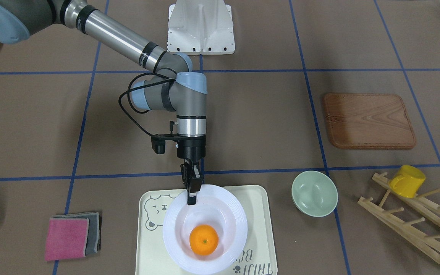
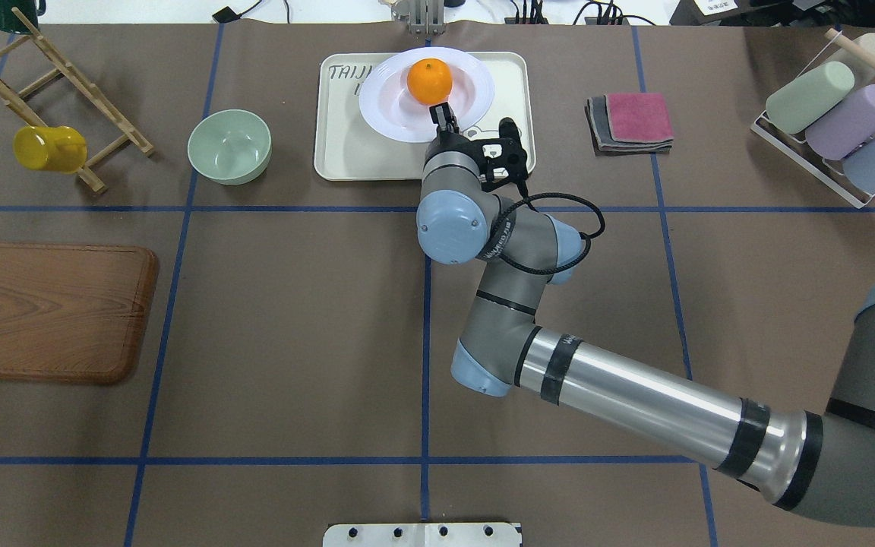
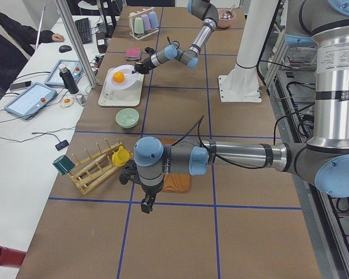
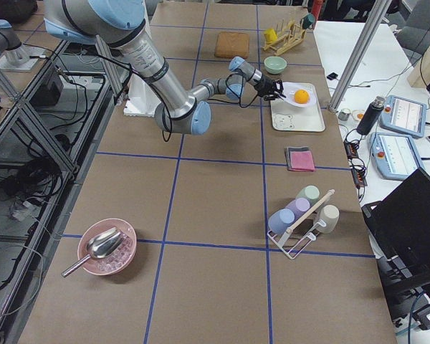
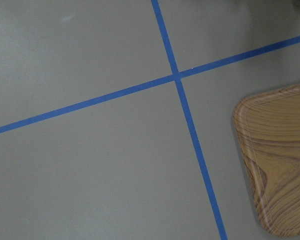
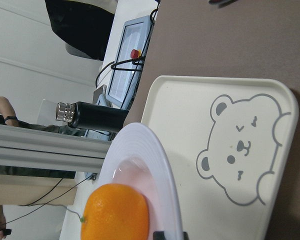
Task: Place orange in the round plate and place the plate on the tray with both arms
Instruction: 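Grip the plate rim with the right gripper and slide it onto the cream tray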
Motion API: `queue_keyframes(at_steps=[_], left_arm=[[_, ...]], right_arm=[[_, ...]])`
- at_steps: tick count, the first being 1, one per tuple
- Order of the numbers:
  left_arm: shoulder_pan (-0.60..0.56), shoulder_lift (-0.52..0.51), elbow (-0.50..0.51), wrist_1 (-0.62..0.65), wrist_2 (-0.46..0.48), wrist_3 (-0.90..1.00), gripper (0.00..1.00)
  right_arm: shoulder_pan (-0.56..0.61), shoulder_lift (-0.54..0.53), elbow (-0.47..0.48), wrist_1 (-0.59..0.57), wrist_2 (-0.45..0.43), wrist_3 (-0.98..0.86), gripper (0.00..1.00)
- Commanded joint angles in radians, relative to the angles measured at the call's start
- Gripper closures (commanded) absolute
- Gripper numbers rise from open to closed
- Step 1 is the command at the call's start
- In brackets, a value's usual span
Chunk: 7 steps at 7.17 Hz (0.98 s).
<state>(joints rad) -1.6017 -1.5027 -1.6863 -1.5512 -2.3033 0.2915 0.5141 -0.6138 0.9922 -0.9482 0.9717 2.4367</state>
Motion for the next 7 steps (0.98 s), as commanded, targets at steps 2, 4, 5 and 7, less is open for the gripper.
queue_keyframes(at_steps=[2, 4, 5, 7], left_arm=[[0.000, -0.001, -0.007, 0.000, -0.001, 0.000, 0.01], [0.000, -0.001, -0.006, -0.001, -0.001, 0.000, 0.01], [0.000, 0.001, -0.006, -0.001, -0.001, 0.000, 0.01], [0.000, 0.001, -0.001, 0.000, -0.001, 0.003, 0.01]], right_arm=[[-0.012, 0.020, -0.064, 0.000, 0.002, 0.012, 0.01], [-0.014, -0.117, 0.181, -0.004, 0.095, -0.209, 0.00], [-0.005, -0.177, 0.282, -0.027, 0.201, -0.422, 0.00], [0.122, -0.270, 0.493, -0.264, 0.527, -0.770, 0.00]])
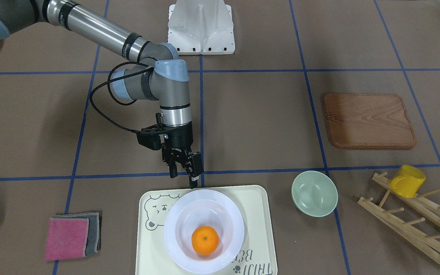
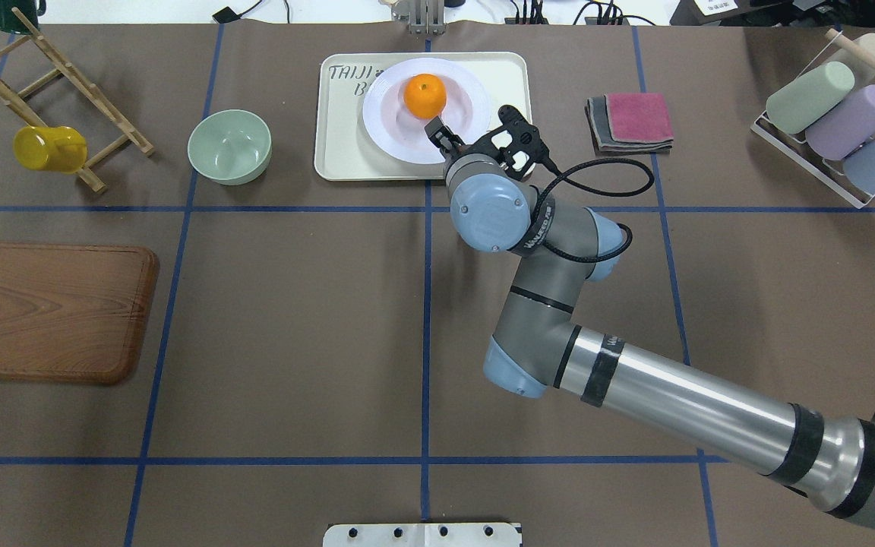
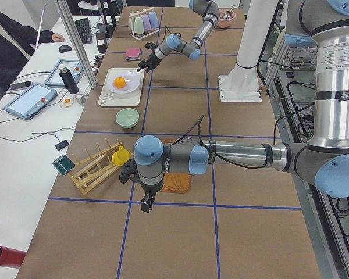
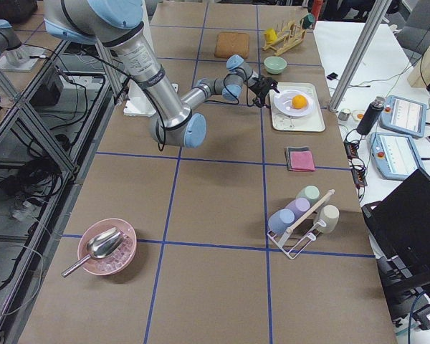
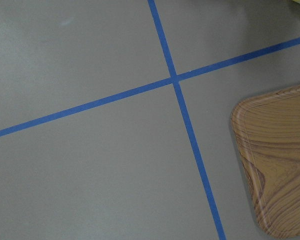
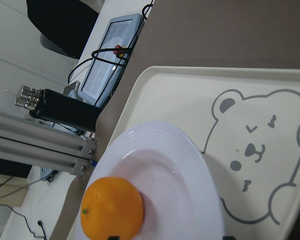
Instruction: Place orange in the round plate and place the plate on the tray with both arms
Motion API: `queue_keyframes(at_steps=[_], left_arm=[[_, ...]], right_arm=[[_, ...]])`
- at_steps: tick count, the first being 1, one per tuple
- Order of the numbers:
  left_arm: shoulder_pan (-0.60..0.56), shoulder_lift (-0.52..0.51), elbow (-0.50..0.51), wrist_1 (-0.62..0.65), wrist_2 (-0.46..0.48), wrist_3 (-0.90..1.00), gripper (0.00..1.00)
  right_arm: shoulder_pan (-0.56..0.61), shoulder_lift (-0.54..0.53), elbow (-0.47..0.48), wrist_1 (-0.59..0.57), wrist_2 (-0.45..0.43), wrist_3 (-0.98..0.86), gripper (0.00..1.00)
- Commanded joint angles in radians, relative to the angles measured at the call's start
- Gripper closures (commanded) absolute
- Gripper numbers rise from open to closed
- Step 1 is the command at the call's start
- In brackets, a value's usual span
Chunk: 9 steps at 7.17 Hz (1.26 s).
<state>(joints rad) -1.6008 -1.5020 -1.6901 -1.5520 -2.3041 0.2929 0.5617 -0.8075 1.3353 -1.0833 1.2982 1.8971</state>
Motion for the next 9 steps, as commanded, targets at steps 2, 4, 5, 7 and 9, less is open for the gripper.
queue_keyframes(at_steps=[2, 4, 5, 7, 9], left_arm=[[-0.001, 0.012, 0.001, 0.003, -0.002, -0.003, 0.01], [-0.001, 0.039, -0.005, 0.001, -0.153, -0.168, 0.01], [-0.001, 0.043, -0.023, 0.000, -0.152, -0.164, 0.01], [0.001, 0.074, -0.091, 0.006, -0.088, -0.156, 0.01], [0.002, 0.092, -0.086, 0.013, -0.048, -0.156, 0.01]], right_arm=[[0.270, -0.246, 0.370, -0.310, 0.524, -0.734, 0.00], [0.448, -0.356, 0.412, -0.392, 0.711, -1.111, 0.00], [0.554, -0.445, 0.423, -0.392, 0.801, -1.295, 0.00], [0.749, -0.618, 0.420, -0.392, 0.968, -1.609, 0.00], [0.905, -0.785, 0.426, -0.391, 1.029, -1.807, 0.00]])
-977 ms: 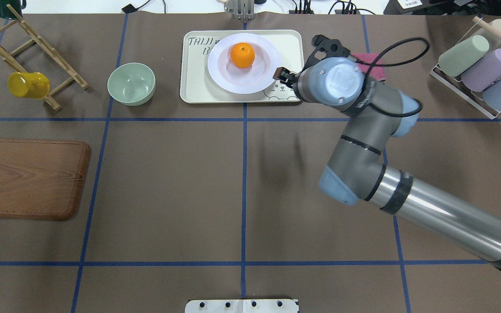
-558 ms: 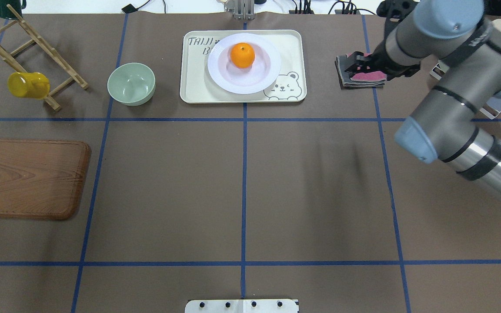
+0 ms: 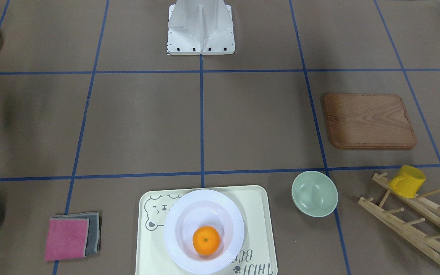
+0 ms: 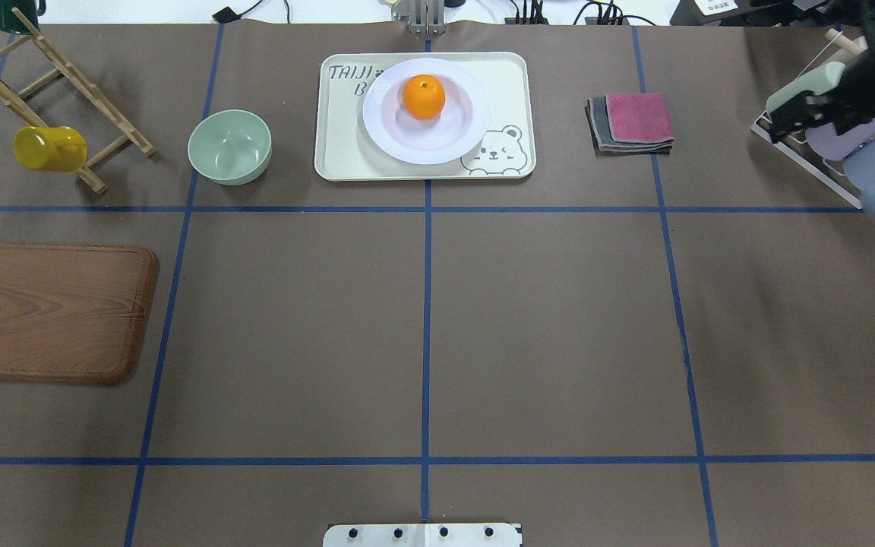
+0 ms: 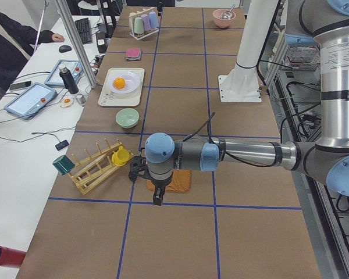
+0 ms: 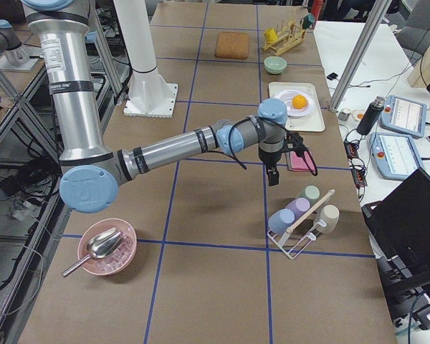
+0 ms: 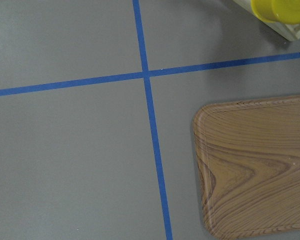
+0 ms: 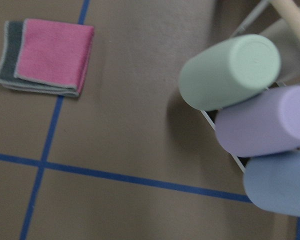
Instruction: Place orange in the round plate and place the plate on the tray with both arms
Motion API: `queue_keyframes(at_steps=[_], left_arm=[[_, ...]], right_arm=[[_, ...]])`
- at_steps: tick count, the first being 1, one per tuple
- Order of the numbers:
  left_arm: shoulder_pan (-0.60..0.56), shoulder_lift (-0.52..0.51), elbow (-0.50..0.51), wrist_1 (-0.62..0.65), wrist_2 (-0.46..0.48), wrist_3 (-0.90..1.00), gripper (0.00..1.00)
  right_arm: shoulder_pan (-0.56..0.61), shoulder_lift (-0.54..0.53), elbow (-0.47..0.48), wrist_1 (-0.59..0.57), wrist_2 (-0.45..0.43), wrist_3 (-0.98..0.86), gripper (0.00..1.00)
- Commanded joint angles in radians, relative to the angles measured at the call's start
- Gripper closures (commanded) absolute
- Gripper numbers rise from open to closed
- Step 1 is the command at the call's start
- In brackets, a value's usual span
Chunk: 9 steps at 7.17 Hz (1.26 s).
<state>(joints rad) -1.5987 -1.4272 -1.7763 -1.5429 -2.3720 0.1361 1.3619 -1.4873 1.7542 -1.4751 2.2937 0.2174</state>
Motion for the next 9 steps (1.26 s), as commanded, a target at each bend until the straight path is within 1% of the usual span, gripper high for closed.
queue_keyframes(at_steps=[1, 2, 3, 4, 5, 9], left_arm=[[-0.004, 0.048, -0.006, -0.003, 0.020, 0.000, 0.01], [-0.004, 0.047, -0.009, -0.003, 0.020, 0.000, 0.01], [-0.001, 0.045, -0.009, -0.003, 0.020, 0.000, 0.01], [-0.001, 0.045, -0.011, -0.002, 0.019, 0.000, 0.01], [0.000, 0.068, -0.012, -0.002, 0.017, 0.000, 0.01], [-0.003, 0.071, -0.014, -0.003, 0.019, 0.000, 0.01]], right_arm=[[0.152, -0.198, 0.007, 0.001, 0.032, -0.224, 0.00], [0.224, -0.255, 0.008, 0.001, 0.032, -0.265, 0.00], [0.262, -0.305, 0.008, 0.012, 0.030, -0.266, 0.00], [0.281, -0.318, 0.007, 0.013, 0.030, -0.266, 0.00], [0.281, -0.323, 0.007, 0.013, 0.021, -0.268, 0.00], [0.281, -0.329, -0.002, 0.015, 0.026, -0.268, 0.00]])
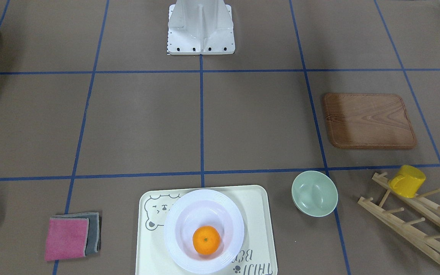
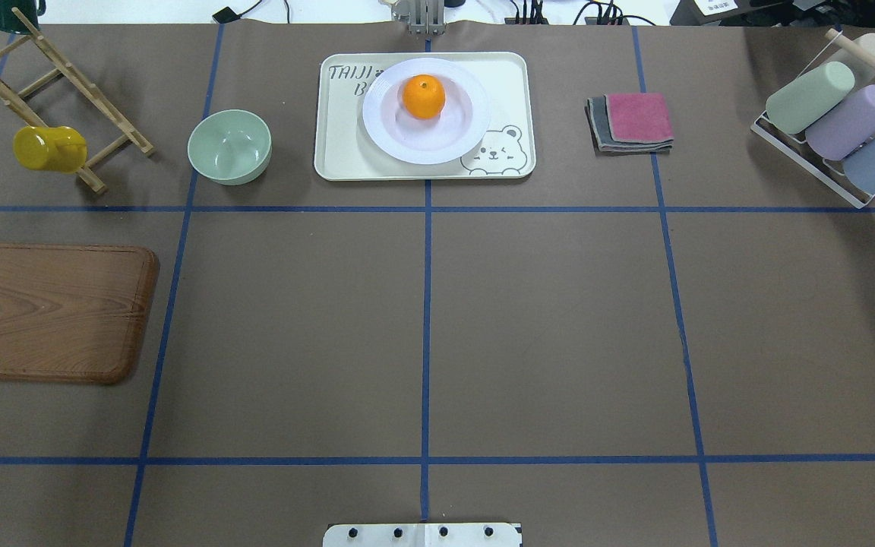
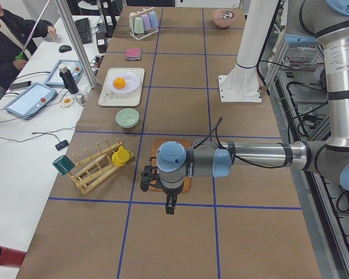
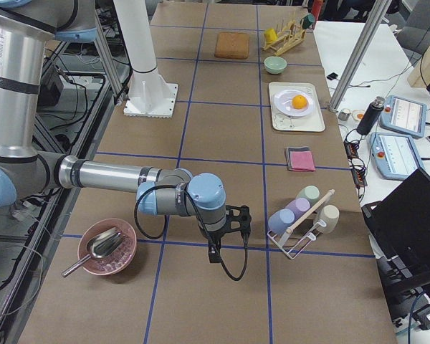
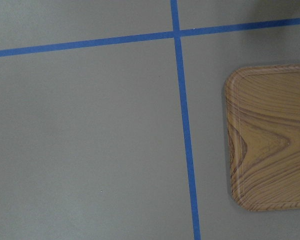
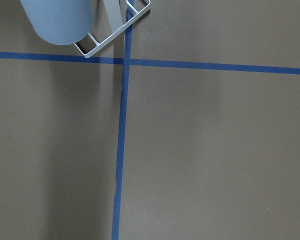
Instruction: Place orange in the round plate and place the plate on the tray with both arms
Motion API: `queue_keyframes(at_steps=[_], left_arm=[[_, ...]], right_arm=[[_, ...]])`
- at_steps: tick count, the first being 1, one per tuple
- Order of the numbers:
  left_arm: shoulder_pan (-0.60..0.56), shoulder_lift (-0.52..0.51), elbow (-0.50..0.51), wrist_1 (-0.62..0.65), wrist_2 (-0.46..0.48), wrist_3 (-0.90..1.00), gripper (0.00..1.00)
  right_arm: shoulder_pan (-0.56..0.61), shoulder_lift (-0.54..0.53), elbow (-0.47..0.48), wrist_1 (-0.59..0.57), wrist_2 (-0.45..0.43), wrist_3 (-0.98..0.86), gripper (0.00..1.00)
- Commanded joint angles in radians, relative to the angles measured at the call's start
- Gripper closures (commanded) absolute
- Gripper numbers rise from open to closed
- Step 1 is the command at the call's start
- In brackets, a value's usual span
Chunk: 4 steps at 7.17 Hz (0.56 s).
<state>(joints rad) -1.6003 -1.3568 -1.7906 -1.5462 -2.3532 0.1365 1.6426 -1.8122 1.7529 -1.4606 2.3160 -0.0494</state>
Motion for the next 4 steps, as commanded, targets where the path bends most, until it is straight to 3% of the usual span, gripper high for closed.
queue_keyframes(at_steps=[1, 4], left_arm=[[0.000, 0.002, 0.002, 0.000, 0.000, 0.000, 0.01], [-0.001, 0.002, 0.000, 0.000, 0.000, 0.000, 0.01]], right_arm=[[0.000, -0.009, -0.004, -0.003, 0.006, 0.000, 0.00], [0.000, -0.016, -0.003, -0.001, 0.010, 0.000, 0.00]])
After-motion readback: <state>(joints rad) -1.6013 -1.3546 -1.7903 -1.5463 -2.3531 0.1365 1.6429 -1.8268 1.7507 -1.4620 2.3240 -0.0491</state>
